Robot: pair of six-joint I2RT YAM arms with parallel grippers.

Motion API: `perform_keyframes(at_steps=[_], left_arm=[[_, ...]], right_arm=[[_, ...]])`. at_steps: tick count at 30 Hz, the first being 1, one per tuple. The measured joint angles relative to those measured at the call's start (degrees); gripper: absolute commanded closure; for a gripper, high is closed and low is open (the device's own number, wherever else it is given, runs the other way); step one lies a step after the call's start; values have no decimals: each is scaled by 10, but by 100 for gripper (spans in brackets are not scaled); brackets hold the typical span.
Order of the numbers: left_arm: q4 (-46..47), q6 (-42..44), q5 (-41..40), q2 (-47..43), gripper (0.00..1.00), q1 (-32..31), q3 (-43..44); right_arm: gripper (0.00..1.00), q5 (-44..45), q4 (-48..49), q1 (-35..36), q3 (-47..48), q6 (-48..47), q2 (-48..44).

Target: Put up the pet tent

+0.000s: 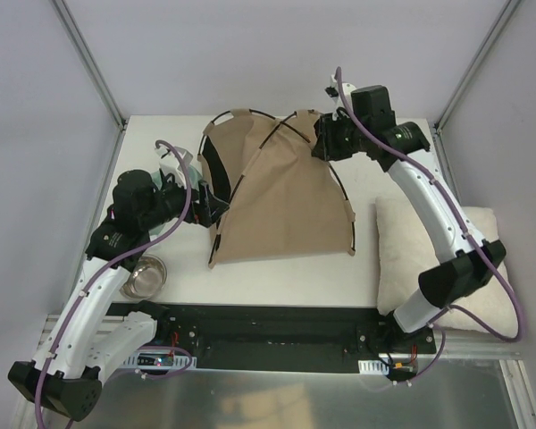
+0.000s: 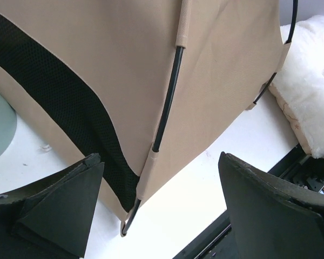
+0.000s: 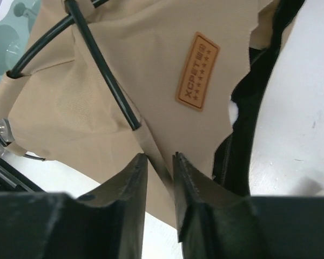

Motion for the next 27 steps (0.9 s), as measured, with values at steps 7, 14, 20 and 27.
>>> perform_keyframes(at_steps=[7, 14, 20, 27], left_arm=[[-12, 1, -1, -3, 10, 0, 0], [-14, 10, -4, -3, 9, 0, 0], [-22, 19, -7, -3, 10, 0, 1], [-34, 21, -12, -2, 9, 0, 12]], right_arm=[[71, -38, -54, -1, 82, -54, 60], [58, -41, -98, 1, 106, -86, 82], [100, -13, -107, 24, 108, -104, 95], [100, 42, -72, 65, 88, -88, 77]])
